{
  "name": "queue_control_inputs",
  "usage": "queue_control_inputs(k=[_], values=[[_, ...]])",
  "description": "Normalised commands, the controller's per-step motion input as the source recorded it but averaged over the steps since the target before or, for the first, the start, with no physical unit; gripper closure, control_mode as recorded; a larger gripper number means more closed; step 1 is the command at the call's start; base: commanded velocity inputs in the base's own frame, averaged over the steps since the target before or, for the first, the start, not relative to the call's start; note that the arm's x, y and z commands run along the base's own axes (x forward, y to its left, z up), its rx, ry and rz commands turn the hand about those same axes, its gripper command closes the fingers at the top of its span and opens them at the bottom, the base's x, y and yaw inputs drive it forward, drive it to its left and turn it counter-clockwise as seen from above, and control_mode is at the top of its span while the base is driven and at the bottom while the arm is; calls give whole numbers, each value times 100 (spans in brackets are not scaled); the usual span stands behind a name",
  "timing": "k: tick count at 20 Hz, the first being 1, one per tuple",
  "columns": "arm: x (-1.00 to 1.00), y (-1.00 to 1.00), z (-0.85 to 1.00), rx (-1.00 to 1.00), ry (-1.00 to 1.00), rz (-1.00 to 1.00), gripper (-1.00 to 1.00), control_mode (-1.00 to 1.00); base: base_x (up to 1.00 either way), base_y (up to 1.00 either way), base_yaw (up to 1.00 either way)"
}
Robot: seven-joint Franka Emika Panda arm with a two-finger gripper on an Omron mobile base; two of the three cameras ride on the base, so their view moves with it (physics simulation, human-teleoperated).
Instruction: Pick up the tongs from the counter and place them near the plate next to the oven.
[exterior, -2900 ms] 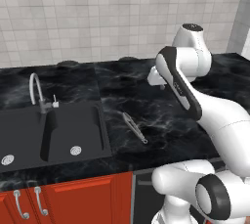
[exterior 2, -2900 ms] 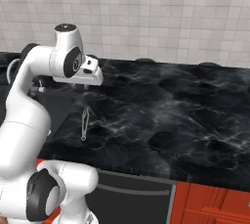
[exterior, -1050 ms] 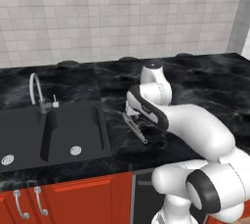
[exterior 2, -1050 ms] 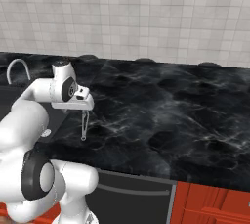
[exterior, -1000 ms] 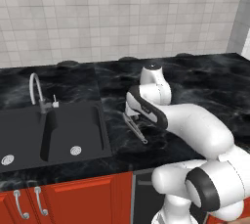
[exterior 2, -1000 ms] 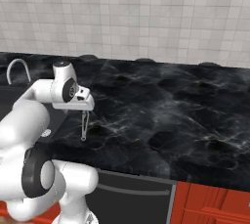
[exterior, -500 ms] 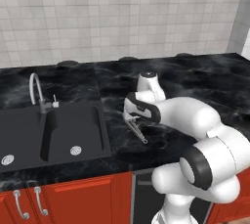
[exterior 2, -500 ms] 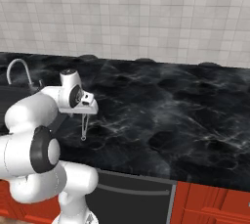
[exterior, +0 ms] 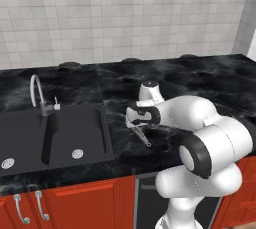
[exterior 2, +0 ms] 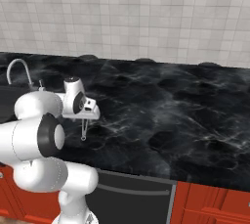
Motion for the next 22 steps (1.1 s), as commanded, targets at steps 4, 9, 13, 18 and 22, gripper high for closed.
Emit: queue_control_inputs(k=[4, 9, 13, 18, 22], values=[[10, 2, -38, 0, 0, 0, -100, -100, 0, 0, 0], [13, 3, -37, 0, 0, 0, -100, -100, 0, 0, 0], [10, 2, -31, 0, 0, 0, -100, -100, 0, 0, 0], [3, 9, -22, 0, 0, 0, 100, -100, 0, 0, 0], [0, 11, -12, 0, 0, 0, 100, -100, 0, 0, 0]])
